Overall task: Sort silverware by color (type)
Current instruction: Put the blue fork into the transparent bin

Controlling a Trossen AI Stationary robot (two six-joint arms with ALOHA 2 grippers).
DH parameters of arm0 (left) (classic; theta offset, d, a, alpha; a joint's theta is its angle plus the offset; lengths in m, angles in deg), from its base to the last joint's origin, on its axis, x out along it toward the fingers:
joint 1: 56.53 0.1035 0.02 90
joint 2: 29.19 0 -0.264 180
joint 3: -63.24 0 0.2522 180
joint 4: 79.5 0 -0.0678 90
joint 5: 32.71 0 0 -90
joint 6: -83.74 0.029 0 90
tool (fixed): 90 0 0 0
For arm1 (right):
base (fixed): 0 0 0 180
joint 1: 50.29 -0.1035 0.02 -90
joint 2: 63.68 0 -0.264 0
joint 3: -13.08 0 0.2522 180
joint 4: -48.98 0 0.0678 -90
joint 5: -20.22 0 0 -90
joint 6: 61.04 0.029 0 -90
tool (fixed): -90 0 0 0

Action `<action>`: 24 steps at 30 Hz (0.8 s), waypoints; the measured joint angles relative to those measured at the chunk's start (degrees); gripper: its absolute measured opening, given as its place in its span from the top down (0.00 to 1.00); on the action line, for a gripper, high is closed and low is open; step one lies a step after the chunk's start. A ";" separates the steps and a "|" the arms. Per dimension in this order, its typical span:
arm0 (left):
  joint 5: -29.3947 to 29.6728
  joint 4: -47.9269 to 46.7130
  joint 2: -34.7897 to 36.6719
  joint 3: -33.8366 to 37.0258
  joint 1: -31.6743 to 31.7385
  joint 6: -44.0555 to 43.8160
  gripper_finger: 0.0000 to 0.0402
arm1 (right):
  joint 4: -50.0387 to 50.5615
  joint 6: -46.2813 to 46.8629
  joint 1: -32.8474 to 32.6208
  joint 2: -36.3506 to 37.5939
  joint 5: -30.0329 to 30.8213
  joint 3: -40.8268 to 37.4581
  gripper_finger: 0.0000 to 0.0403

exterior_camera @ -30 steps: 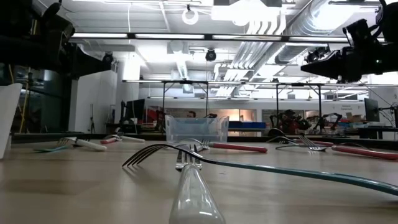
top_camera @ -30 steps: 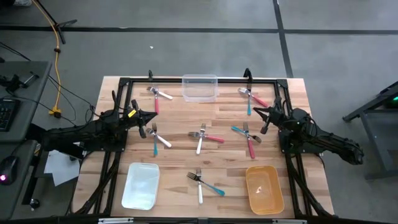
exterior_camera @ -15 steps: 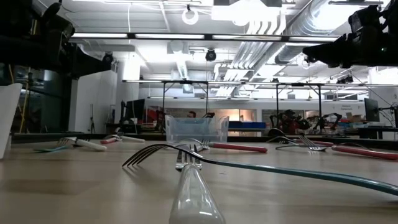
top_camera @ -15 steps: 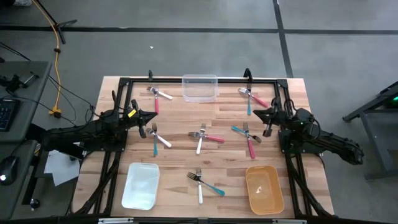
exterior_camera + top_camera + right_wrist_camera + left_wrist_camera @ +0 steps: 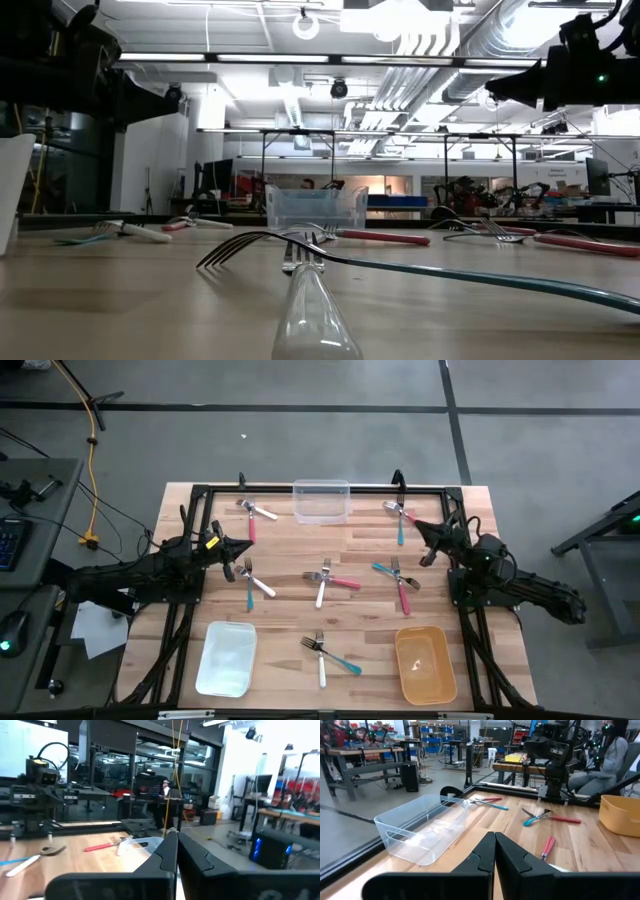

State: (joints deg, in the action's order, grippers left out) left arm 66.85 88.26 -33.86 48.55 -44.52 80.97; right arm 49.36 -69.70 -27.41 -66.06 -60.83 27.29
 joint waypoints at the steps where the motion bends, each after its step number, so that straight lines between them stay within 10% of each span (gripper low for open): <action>1: -0.02 -0.01 0.00 0.00 0.00 -0.16 1.00 | -0.57 0.79 0.00 -0.98 0.50 0.02 1.00; 12: 0.00 0.00 0.02 0.02 0.02 0.90 1.00 | 1.78 10.92 0.01 -21.05 4.59 4.21 1.00; 24: 0.48 0.03 0.01 0.00 0.00 3.88 1.00 | 32.33 28.32 -6.48 -45.39 2.83 23.64 0.76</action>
State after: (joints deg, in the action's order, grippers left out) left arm 67.33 88.29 -33.85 48.55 -44.52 84.85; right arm 81.69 -41.38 -33.90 -111.45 -58.00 50.93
